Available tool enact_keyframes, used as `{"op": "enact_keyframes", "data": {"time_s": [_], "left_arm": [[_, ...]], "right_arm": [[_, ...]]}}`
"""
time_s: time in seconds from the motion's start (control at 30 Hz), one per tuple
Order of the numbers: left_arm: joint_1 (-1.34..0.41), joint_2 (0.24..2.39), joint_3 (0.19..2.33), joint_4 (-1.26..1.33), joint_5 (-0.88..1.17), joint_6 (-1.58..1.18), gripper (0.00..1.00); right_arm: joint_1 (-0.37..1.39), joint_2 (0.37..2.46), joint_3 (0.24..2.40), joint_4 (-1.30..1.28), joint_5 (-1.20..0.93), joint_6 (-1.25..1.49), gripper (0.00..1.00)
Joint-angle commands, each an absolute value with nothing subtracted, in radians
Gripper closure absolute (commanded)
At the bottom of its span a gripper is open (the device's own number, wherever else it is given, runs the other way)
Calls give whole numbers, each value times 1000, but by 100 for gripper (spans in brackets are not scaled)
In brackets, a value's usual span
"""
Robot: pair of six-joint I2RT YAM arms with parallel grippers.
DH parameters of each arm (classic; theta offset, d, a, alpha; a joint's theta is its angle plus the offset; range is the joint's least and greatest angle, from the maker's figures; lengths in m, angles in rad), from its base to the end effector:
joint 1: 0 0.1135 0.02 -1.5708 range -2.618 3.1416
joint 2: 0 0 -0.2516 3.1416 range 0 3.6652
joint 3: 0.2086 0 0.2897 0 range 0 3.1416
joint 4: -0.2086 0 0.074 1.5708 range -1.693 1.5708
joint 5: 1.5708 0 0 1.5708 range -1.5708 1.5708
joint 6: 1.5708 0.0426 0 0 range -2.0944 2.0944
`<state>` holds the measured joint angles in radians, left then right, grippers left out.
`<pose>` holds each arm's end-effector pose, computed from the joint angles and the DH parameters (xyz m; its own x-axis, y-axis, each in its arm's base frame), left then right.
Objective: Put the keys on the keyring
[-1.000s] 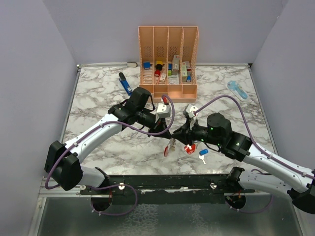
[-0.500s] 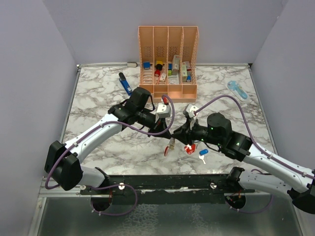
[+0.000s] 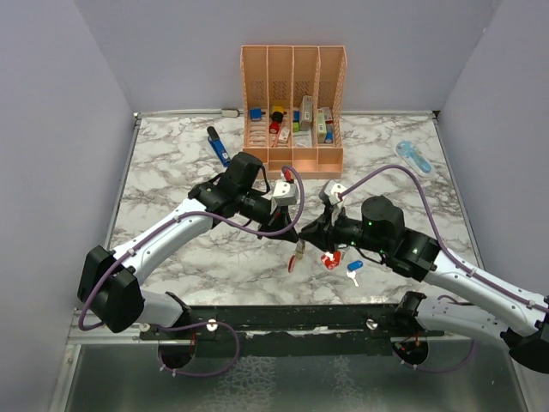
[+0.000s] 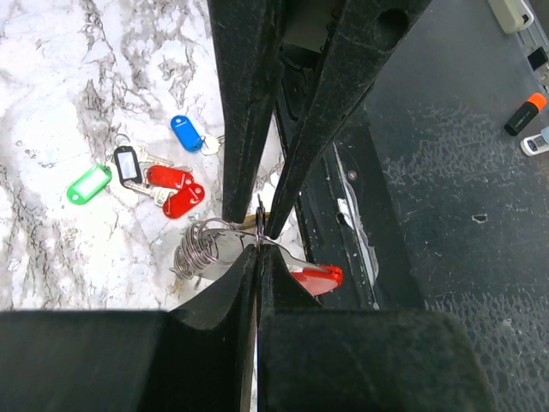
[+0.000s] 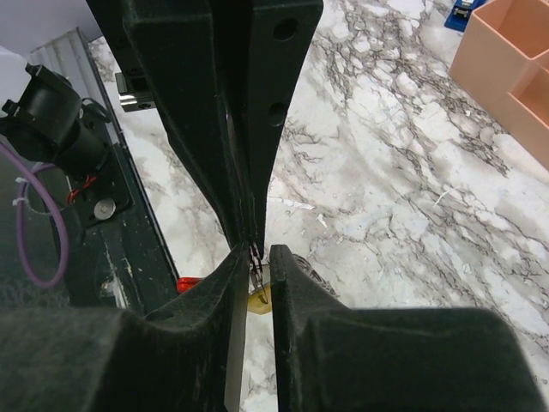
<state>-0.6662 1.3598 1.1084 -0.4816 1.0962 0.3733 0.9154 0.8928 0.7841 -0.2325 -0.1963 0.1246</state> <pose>0.2330 -0.2314 0.2846 -0.1973 0.3671 -0.9090 0.9387 -0.1967 -0.2831 0.1516 0.2108 0.2996 -0.3129 -0.2070 -0.9269 -0.8574 0.4815 0.1819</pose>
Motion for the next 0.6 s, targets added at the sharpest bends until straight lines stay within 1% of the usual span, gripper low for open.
{"op": "enact_keyframes", "data": {"time_s": [0.0,0.03,0.13,0.17,0.4,0.47,0.5,0.57], "left_arm": [[-670,1330,1115,-459,1138,361,100],[-670,1329,1116,-457,1138,358,100],[-670,1331,1122,-452,1137,356,100],[-670,1333,1124,-452,1137,354,100],[-670,1336,1122,-466,1113,373,100],[-667,1337,1121,-458,1052,368,100],[-658,1339,1121,-451,1015,370,94],[-640,1341,1129,-445,957,406,93]], "right_arm": [[916,904,819,-228,-193,110,86],[916,904,818,-231,-192,110,87],[916,907,817,-235,-190,113,97],[916,908,817,-237,-189,114,99],[916,895,818,-253,-149,150,99],[916,895,830,-280,-107,184,99],[916,901,838,-303,-82,201,99],[916,918,869,-364,-13,244,99]]}}
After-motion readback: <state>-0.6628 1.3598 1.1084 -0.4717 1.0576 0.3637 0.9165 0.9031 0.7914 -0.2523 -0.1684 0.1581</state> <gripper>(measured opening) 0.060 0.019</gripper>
